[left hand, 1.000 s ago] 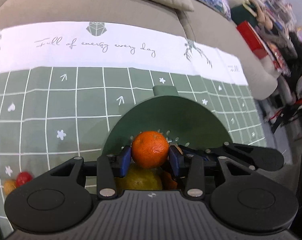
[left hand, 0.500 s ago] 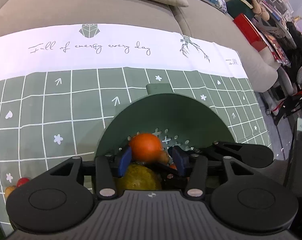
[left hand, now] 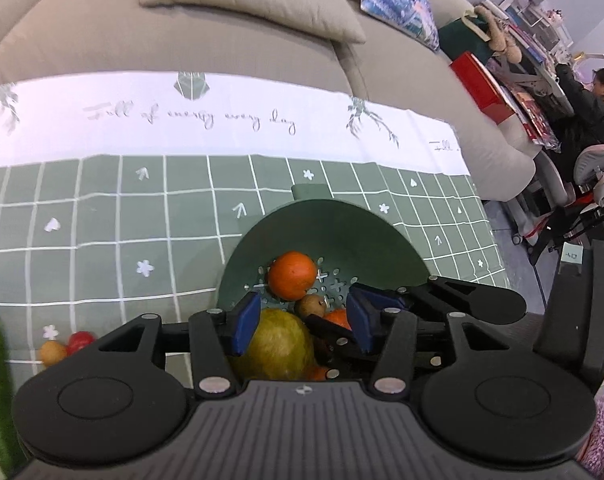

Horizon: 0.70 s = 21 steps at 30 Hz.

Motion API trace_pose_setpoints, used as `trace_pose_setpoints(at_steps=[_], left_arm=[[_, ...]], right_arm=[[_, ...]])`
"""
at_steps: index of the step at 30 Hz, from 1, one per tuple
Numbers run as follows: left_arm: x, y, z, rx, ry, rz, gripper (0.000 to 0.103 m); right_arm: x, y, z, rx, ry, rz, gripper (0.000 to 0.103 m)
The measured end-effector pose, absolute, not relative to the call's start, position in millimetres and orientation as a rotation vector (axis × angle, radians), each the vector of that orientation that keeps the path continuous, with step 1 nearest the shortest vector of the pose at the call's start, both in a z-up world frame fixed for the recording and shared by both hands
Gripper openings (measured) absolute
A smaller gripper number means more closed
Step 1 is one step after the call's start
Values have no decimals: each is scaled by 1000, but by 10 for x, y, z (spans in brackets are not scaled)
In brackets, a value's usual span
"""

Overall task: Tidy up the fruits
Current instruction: 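Carry the orange and longan into the green colander and open both tools, then withdraw both tools from the colander toward the cucumber and longans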

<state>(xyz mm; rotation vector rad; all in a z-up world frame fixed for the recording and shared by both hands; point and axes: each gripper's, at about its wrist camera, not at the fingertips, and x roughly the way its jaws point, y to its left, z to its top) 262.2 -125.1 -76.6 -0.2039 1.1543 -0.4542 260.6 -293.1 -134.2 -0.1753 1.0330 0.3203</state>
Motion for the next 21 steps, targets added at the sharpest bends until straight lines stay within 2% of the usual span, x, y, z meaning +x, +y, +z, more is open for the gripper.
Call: trace_pose_setpoints(at_steps=[9, 11, 13, 21], left_arm=[[2278, -912, -428, -174, 1062, -430, 58], [2191, -808, -388, -170, 1042, -420, 58], [2102, -696, -360, -165, 1021, -407, 58], [1711, -210, -393, -143, 955, -347, 58]], right_arm=[[2195, -2738, -955, -129, 938, 291, 40], [2072, -2658, -883, -113, 915, 290, 41], [1935, -2556, -820, -93, 888, 290, 49], [1421, -2142, -767, 1, 818, 303, 49]])
